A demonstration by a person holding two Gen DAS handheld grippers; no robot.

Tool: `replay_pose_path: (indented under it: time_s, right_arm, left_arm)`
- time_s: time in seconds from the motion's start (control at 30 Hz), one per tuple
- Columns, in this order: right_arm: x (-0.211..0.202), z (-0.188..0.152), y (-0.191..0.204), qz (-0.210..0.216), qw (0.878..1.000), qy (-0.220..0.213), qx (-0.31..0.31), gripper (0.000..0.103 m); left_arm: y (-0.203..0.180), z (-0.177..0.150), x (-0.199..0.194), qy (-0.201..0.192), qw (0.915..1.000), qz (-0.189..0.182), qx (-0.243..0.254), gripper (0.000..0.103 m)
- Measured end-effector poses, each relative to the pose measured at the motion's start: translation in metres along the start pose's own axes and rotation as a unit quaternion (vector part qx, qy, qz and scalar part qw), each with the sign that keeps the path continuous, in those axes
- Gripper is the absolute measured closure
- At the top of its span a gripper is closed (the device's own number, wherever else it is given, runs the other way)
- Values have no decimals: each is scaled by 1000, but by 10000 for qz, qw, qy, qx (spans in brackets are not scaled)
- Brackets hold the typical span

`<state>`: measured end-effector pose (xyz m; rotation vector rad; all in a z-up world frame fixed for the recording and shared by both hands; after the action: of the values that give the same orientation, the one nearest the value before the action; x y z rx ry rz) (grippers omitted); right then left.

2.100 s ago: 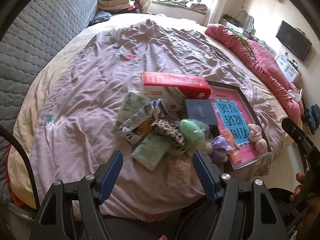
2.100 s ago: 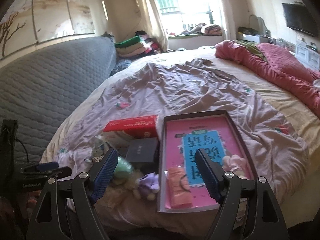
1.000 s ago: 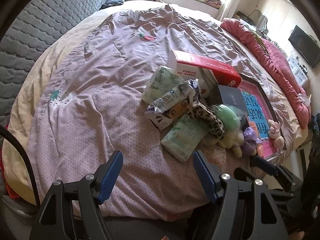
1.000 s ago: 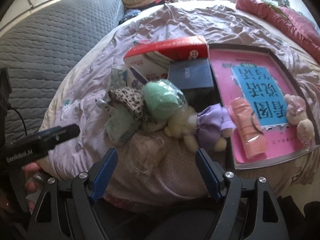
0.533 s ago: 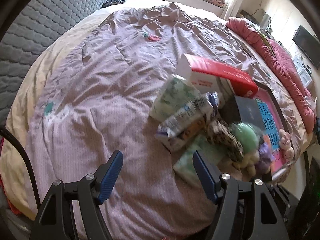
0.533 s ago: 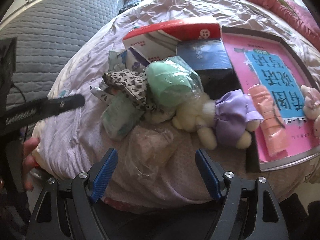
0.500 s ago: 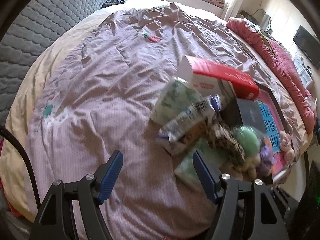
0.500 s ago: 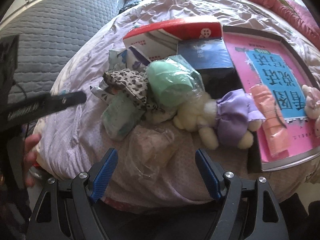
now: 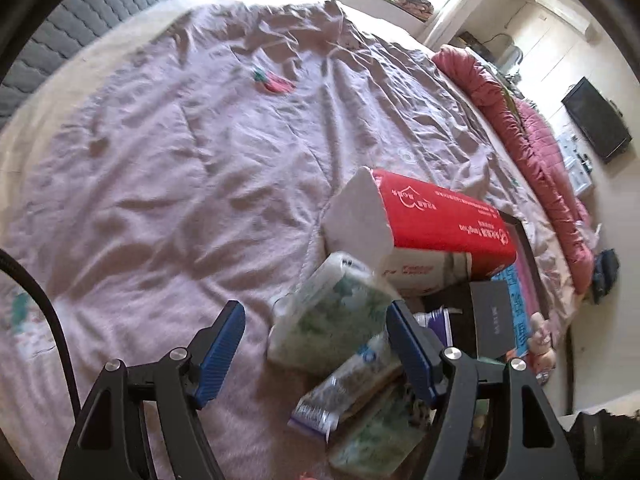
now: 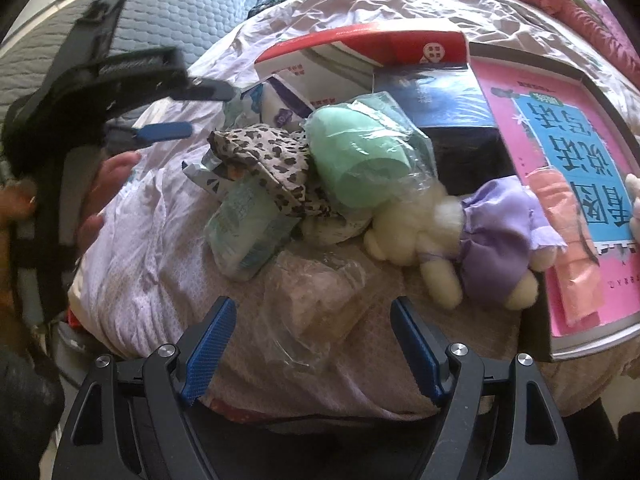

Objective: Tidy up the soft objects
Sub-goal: 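Grasp the bagged pink item with the right tool while the left tool grasps a wet-wipe pack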

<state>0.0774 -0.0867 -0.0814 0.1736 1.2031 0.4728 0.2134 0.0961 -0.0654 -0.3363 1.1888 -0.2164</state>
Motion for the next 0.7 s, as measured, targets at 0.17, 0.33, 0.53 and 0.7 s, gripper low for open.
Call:
replay_pose_path:
  time_s: [0.17, 0.33, 0.53, 0.7]
  right_arm:
    - [9, 7, 0, 2, 10000, 59, 50, 22]
    - [15, 10, 0, 50, 9998, 48, 162, 22]
    - [18, 16, -1, 93, 9998, -19, 154, 43]
    - [18, 15, -10, 271, 9994, -38, 196, 46]
  left_arm:
    - [-2, 9, 18, 208, 9994, -25, 262, 30]
    - [1, 9, 27, 291, 9984, -399, 286, 30]
    - [3, 1, 35, 345, 9949, -942, 141, 58]
    - [0, -6, 38, 352, 9951, -919, 127, 73]
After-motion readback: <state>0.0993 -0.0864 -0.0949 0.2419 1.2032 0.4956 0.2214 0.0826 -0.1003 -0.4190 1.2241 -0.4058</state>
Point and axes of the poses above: each gripper's, at about its wrist camera, not at the fingertips, and x roughly the way its jaws point, y to its left, z to its top, the point moved 2 cm from there along x, roughly the way its jaws point, and after that the axes turned 4 degrees about y, right-handed, at the moved point
